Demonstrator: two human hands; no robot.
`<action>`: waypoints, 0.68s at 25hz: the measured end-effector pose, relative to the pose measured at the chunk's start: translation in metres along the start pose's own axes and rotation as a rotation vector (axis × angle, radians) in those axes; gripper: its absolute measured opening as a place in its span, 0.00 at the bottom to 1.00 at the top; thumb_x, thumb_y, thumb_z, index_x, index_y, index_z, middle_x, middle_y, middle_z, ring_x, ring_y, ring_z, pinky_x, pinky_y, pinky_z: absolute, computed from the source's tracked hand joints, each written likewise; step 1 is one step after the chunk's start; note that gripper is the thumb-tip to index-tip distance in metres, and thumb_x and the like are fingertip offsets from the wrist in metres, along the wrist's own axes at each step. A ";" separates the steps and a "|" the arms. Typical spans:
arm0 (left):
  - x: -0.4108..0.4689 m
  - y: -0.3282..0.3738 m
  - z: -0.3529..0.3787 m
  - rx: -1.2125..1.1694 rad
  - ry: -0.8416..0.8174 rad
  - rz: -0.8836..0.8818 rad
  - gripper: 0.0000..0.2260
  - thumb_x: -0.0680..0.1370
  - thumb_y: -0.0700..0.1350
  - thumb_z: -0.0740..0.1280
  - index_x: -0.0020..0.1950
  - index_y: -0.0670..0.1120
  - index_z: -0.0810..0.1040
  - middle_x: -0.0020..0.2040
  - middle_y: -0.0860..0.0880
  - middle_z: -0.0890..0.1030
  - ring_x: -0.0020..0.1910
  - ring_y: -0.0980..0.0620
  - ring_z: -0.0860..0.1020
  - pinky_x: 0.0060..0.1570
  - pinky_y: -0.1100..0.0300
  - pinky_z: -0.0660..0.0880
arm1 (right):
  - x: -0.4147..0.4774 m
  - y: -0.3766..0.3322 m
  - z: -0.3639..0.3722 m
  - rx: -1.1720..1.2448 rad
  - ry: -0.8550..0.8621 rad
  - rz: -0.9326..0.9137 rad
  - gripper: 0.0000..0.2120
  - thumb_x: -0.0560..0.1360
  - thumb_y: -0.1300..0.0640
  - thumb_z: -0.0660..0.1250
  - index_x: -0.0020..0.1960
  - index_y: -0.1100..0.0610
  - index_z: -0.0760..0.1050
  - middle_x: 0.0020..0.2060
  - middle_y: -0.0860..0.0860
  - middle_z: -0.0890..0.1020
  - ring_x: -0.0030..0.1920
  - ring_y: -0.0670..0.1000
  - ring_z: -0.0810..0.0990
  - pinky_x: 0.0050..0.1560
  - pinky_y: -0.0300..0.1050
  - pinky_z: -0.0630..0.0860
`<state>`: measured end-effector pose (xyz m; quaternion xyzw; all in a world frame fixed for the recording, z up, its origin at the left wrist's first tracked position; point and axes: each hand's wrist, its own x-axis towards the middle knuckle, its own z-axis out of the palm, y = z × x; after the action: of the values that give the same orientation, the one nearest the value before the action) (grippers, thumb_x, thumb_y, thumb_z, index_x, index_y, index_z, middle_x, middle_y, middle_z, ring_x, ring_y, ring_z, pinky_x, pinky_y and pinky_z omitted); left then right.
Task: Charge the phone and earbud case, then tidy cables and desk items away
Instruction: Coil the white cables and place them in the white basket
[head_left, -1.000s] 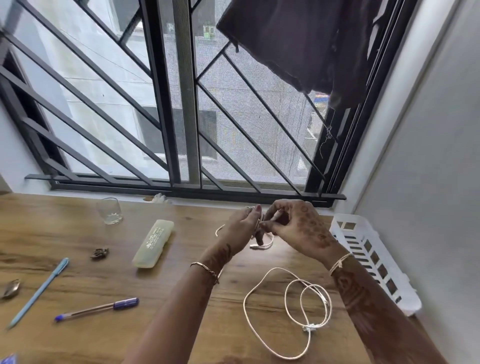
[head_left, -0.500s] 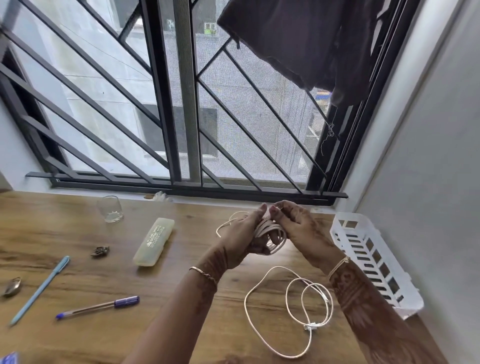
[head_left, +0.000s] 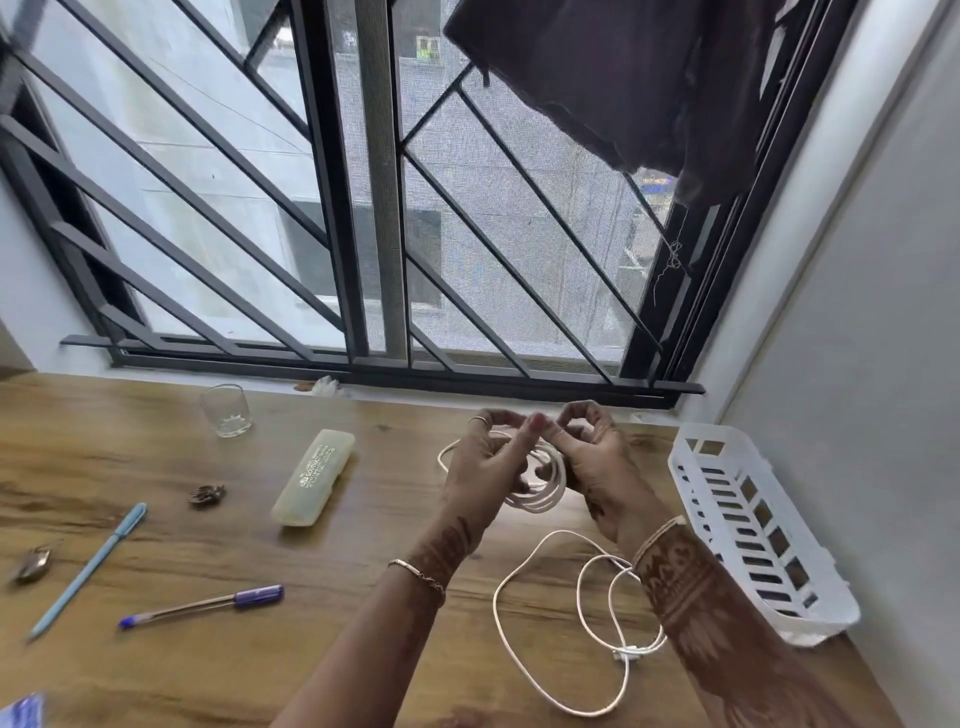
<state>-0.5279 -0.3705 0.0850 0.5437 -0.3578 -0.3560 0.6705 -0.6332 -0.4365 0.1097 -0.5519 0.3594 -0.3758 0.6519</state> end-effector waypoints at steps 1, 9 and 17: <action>-0.001 0.001 0.000 0.036 -0.017 0.023 0.13 0.72 0.53 0.71 0.49 0.46 0.75 0.30 0.53 0.77 0.27 0.57 0.74 0.29 0.61 0.73 | 0.001 0.003 0.000 0.022 0.025 0.022 0.10 0.70 0.57 0.74 0.42 0.55 0.71 0.33 0.53 0.78 0.26 0.50 0.76 0.29 0.44 0.77; 0.002 -0.003 -0.006 0.190 0.086 0.083 0.09 0.74 0.53 0.71 0.45 0.48 0.76 0.36 0.51 0.82 0.29 0.59 0.77 0.33 0.58 0.77 | -0.006 0.005 -0.013 -0.006 -0.134 0.113 0.20 0.68 0.44 0.73 0.48 0.61 0.81 0.40 0.58 0.84 0.36 0.53 0.81 0.44 0.48 0.80; 0.012 -0.006 -0.007 0.380 0.119 0.075 0.19 0.67 0.66 0.70 0.38 0.51 0.75 0.27 0.53 0.79 0.26 0.55 0.75 0.34 0.52 0.75 | -0.004 0.018 -0.016 -0.352 -0.113 -0.040 0.19 0.58 0.60 0.75 0.48 0.51 0.80 0.41 0.52 0.86 0.43 0.50 0.84 0.50 0.50 0.81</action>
<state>-0.5164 -0.3787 0.0790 0.6670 -0.3981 -0.2241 0.5886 -0.6477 -0.4383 0.0903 -0.6846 0.3715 -0.2885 0.5569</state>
